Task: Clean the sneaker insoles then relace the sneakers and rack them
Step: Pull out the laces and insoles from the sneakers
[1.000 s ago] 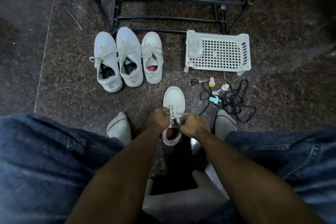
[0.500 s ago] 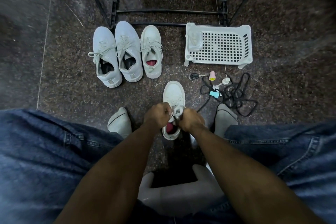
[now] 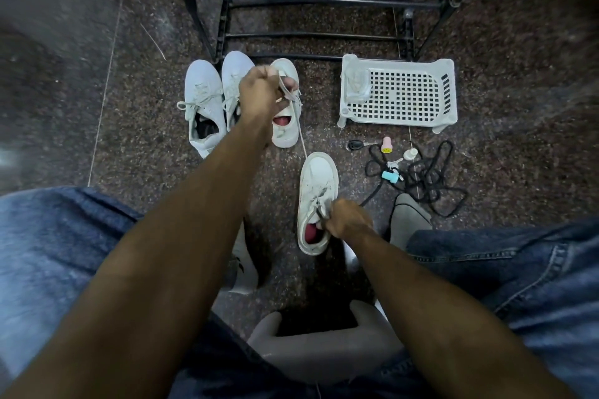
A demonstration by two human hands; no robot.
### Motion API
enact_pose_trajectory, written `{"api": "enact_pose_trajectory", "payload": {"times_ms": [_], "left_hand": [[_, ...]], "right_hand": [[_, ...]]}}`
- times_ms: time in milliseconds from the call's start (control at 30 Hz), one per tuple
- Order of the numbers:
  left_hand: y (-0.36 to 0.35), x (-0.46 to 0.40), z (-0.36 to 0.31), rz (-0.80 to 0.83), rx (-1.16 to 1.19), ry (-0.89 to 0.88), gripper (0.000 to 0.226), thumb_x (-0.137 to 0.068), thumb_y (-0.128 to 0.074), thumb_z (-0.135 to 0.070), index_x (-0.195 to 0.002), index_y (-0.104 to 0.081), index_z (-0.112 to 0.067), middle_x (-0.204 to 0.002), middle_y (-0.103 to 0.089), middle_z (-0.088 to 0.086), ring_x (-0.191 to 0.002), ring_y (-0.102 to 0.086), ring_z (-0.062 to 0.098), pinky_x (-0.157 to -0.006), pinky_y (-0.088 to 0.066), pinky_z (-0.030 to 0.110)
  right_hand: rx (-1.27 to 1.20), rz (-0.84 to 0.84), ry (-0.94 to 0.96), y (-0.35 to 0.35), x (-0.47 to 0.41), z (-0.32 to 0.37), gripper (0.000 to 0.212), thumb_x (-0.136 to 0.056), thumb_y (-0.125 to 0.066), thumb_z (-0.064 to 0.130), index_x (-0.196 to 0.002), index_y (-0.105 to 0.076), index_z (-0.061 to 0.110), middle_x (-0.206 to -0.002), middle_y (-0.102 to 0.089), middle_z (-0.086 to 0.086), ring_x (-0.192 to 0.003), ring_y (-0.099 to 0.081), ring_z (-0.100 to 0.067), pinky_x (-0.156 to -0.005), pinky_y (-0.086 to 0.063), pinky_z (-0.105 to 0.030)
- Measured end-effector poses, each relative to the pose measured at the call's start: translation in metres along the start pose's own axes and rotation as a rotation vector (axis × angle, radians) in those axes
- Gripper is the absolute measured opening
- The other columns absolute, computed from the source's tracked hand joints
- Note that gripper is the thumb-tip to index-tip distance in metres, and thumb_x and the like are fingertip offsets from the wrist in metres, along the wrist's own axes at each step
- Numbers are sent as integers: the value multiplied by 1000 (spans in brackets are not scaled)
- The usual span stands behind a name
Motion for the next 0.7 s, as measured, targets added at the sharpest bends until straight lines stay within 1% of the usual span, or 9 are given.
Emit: {"api": "enact_pose_trajectory", "payload": {"times_ms": [67,133,200,267,333,400,500,600,700], "left_hand": [[-4,-2,11,26,-158,-49,14,-93,-45,-3,-85,-51,-13,-77,-66,7,-78,-59,26,-60,-49,31],[-1,1,45,47,-326,-40,10,-85,-56,-7,-95,-57,-8,-91,-65,13,-85,-59,27,-78,-54,41],[7,15,92,67,-545,92,29,-84,-58,-9,-112,-59,-1,-108,-64,19,-101,-61,31,-90,-49,38],[15,39,143,136,-707,238,30,-88,-56,-6,-116,-62,4,-115,-64,20,-110,-60,33,-91,-47,35],[19,61,187,207,-788,318,24,-86,-60,-5,-108,-68,2,-113,-67,19,-109,-62,32,-93,-48,35],[22,78,208,197,-813,337,19,-81,-67,-6,-99,-74,-6,-107,-71,16,-104,-65,29,-92,-51,34],[19,85,209,174,-836,268,15,-80,-67,-13,-93,-72,-19,-99,-73,10,-95,-67,26,-81,-53,33],[10,82,200,230,-916,151,17,-79,-65,-11,-89,-69,-24,-96,-72,5,-91,-66,23,-81,-53,31],[8,76,192,191,-873,81,24,-76,-63,-7,-66,-61,-28,-83,-72,0,-82,-68,22,-78,-55,34]], "right_hand": [[-29,-7,27,3,0,1,36,-79,-73,48,-96,-61,19,-106,-67,-8,-98,-63,-29,-79,-49,-34],[-97,-44,58,9,1,3,29,-81,-71,47,-90,-58,23,-101,-67,-5,-93,-63,-27,-77,-50,-33],[-156,-79,77,15,0,6,21,-83,-68,43,-94,-57,28,-104,-69,-3,-94,-63,-28,-81,-51,-34],[-188,-74,91,17,-1,9,19,-85,-68,34,-103,-64,31,-110,-69,-4,-100,-64,-28,-83,-51,-32],[-223,-74,87,16,-2,11,22,-84,-70,25,-106,-70,29,-112,-70,-2,-101,-65,-26,-84,-51,-30],[-279,-75,75,12,-4,13,14,-81,-70,18,-87,-73,29,-104,-73,0,-98,-66,-25,-83,-52,-30],[-308,-48,87,6,-11,16,23,-76,-67,11,-62,-58,27,-92,-73,-2,-90,-66,-25,-79,-54,-32],[-281,39,121,7,-17,21,26,-78,-59,6,-59,-53,23,-90,-69,-9,-89,-64,-26,-76,-50,-32],[-247,118,148,10,-19,24,24,-80,-54,4,-65,-50,22,-88,-61,-7,-87,-58,-22,-72,-43,-29]]}}
Point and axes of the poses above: each hand's wrist, its own x-axis away from the middle knuckle, its own y-axis out of the back of the hand, z = x × y, the point moved 8 cm from there along -x, towards the middle knuckle
